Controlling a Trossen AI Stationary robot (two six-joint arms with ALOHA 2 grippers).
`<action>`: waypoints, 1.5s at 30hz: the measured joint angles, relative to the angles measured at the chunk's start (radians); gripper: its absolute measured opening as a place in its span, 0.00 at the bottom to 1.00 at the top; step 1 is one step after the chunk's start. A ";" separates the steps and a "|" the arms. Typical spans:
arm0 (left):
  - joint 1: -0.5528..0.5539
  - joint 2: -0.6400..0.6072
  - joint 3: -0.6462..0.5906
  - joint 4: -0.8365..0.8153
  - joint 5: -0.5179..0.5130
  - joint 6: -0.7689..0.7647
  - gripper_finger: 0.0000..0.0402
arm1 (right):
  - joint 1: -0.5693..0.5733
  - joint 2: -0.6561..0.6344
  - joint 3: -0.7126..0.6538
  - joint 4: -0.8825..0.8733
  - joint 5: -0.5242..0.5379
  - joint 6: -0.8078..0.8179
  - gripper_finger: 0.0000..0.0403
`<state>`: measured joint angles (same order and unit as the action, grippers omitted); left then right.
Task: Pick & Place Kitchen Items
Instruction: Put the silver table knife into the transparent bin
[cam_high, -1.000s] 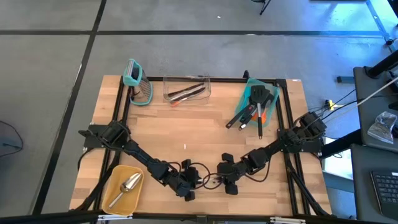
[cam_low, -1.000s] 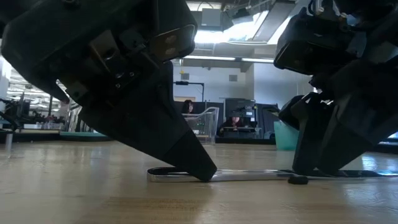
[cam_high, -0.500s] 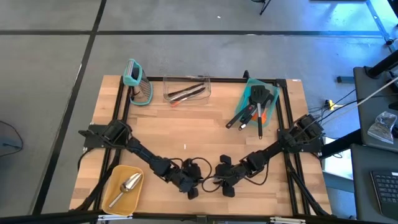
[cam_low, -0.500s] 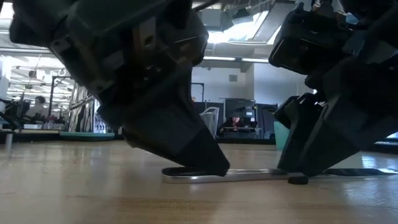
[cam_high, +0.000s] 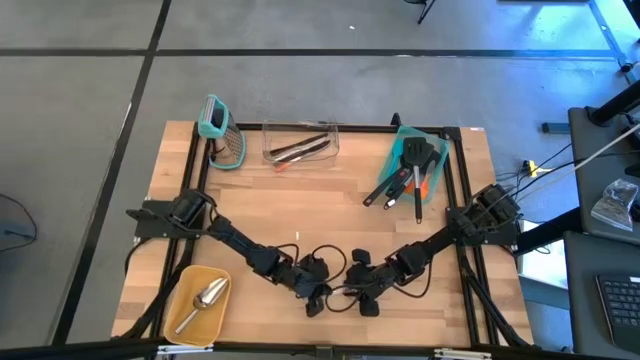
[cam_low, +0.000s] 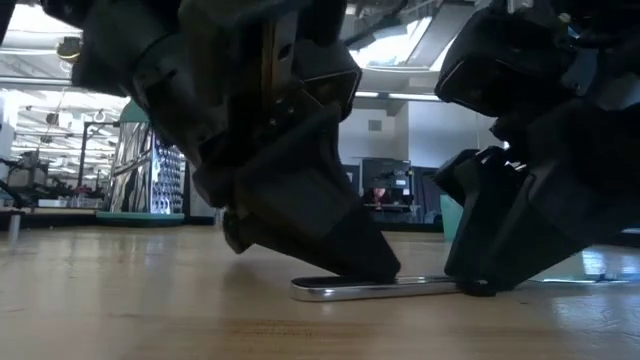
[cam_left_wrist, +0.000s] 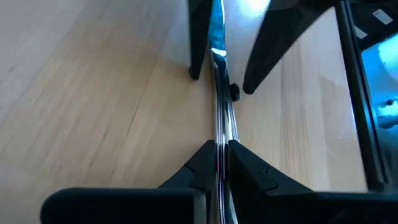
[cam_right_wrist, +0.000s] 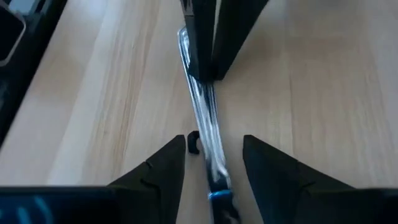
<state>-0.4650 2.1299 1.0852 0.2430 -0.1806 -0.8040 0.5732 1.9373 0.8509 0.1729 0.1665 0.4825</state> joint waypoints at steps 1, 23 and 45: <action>-0.004 0.004 -0.001 0.020 -0.023 0.022 0.08 | 0.003 0.000 0.000 -0.002 -0.005 -0.021 0.42; -0.074 -0.076 -0.009 -0.260 -0.481 0.162 0.07 | -0.013 0.018 0.000 0.016 0.152 -0.089 0.37; -0.019 -0.088 -0.021 -0.450 -0.482 -0.372 0.08 | -0.033 0.021 0.000 0.018 0.181 0.088 0.36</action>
<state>-0.4838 2.0418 1.0647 -0.2073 -0.6630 -1.1760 0.5405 1.9583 0.8509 0.1913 0.3470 0.5704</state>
